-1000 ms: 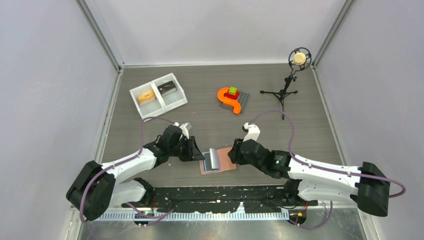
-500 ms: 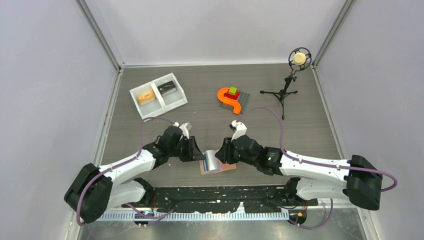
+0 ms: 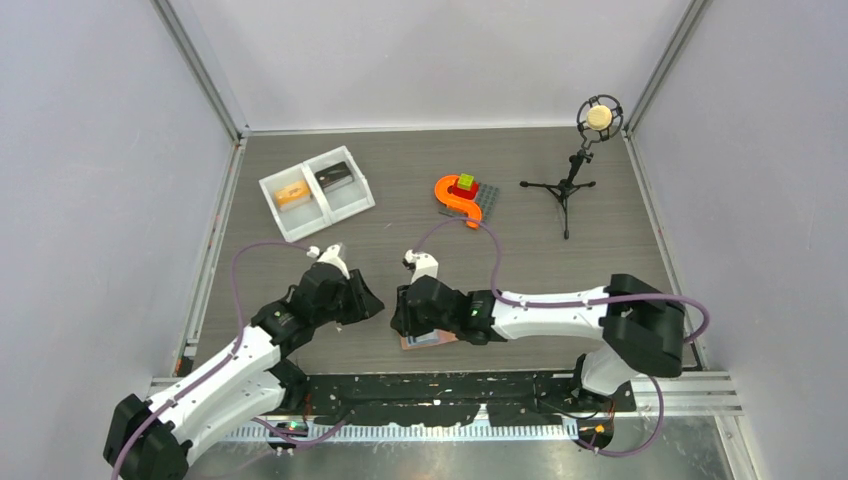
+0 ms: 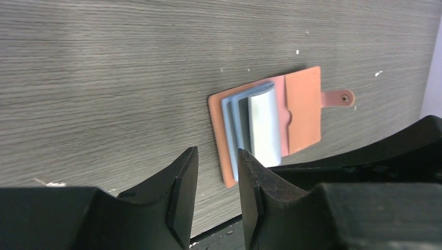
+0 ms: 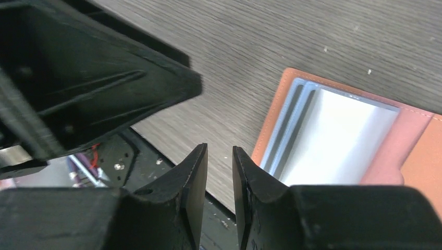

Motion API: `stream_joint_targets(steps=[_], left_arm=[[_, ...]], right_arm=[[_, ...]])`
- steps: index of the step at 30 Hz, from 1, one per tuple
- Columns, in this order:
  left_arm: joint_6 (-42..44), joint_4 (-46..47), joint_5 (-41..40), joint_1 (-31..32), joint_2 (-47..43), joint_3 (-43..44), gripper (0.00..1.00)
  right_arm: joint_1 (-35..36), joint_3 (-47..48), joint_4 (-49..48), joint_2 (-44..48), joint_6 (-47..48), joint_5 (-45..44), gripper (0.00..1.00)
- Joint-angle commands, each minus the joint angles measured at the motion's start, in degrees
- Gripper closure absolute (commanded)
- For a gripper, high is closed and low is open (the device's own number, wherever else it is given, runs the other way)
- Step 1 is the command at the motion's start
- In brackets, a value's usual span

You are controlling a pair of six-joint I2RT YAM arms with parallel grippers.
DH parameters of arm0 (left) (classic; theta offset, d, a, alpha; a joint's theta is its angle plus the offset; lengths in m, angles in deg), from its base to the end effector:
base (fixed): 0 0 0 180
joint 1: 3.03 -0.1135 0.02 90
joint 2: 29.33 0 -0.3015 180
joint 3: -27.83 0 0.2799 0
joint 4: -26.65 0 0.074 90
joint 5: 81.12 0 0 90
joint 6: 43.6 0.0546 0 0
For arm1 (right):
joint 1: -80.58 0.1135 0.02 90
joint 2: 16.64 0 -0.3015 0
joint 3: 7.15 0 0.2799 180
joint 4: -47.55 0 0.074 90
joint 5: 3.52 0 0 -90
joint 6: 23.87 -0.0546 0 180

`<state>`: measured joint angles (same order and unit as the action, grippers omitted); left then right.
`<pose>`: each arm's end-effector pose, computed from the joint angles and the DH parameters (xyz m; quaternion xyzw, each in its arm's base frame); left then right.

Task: Take the credit cards out of the card holder
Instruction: Remove the credit card from the card holder.

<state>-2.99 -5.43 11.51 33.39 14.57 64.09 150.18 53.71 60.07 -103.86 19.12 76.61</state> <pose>0.1426 -0.1083 0.2032 -0.0925 0.9003 -0.3044 0.2970 0.1327 0.3301 0.2102 -0.1396 0.8887 0.3250 0.2919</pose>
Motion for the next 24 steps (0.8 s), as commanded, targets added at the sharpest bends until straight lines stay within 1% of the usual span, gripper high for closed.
stream_joint_targets(steps=[1,6,14,16,18,19,20,21,22,23,24], left_arm=[[-0.54,-2.79,-4.04,0.05,-1.30,-0.42,0.64],[-0.36,-2.19,-3.39,0.08,-0.64,-0.41,0.64],[-0.54,-0.62,-2.90,0.09,0.83,-0.50,0.64],[-0.54,-0.37,-1.18,0.09,0.97,-0.65,0.64],[-0.54,0.04,-0.71,0.13,1.19,-0.75,0.64],[-0.60,0.28,-0.44,0.14,1.33,-0.76,0.64],[-0.67,0.57,-0.29,0.07,1.40,-0.79,0.64],[-0.82,0.81,-0.19,0.13,1.58,-0.77,0.64],[-0.92,1.15,0.09,0.06,1.70,-0.76,0.64],[-1.03,1.47,0.28,0.07,1.87,-0.76,0.64],[-1.14,1.77,0.47,0.13,2.11,-0.69,0.64]], right_arm=[[0.44,2.89,3.20,-3.11,-1.24,-4.59,0.68],[0.42,2.71,6.10,-4.30,-1.19,-8.07,0.67],[0.36,1.63,9.19,-3.22,-1.12,-11.98,0.66],[0.35,1.61,10.17,-2.67,-0.95,-12.65,0.63],[0.42,1.61,11.24,-1.87,-0.45,-13.34,0.56],[0.37,1.63,11.57,-1.58,-0.32,-13.93,0.48],[0.41,1.62,12.15,-0.90,-0.12,-14.25,0.44],[0.44,1.61,12.46,-0.70,-0.07,-14.93,0.38],[0.44,1.61,12.85,-0.46,0.01,-15.18,0.35],[0.42,1.65,13.10,-0.51,0.04,-15.60,0.30],[0.39,1.67,13.16,-0.59,0.04,-15.70,0.28]])
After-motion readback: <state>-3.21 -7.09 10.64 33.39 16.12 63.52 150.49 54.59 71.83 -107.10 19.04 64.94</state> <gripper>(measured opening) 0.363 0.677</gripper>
